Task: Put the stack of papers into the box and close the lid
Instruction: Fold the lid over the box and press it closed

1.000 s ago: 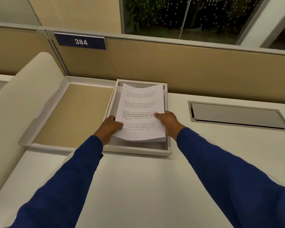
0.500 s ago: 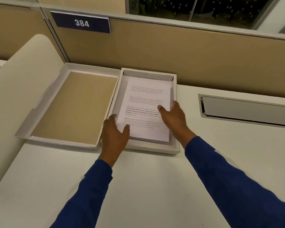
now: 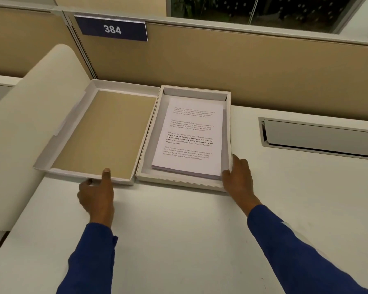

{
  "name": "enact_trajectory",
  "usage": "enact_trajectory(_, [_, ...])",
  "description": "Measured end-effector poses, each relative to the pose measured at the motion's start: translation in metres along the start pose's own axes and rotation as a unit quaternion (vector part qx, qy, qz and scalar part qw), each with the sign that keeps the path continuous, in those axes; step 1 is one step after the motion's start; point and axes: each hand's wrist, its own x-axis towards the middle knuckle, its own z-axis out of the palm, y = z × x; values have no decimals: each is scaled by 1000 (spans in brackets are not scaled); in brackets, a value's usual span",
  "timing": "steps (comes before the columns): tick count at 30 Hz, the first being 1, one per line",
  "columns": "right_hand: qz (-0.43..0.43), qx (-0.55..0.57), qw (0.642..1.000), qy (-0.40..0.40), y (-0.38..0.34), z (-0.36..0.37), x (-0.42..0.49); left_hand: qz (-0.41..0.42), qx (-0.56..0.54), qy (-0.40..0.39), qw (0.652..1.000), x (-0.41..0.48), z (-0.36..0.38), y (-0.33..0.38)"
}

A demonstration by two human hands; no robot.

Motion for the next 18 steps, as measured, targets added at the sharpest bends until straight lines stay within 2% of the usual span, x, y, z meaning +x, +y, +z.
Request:
enact_trajectory(4, [-6,3,1000,-11,0,-3,-5,55,16,-14,998,-4,5,10])
enact_trajectory(9, [-8,4,1000,-10,8,-2,-21,119,-112,-8,987,-27,0,4])
enact_trajectory(13, [-5,9,1000,-11,16,-2,-37,189,-160,-7,969,-49,-12,-7])
enact_trajectory(18, [-10,26,1000,8,22,-1,-55,318,-124,-47,939,-73,-25,-6])
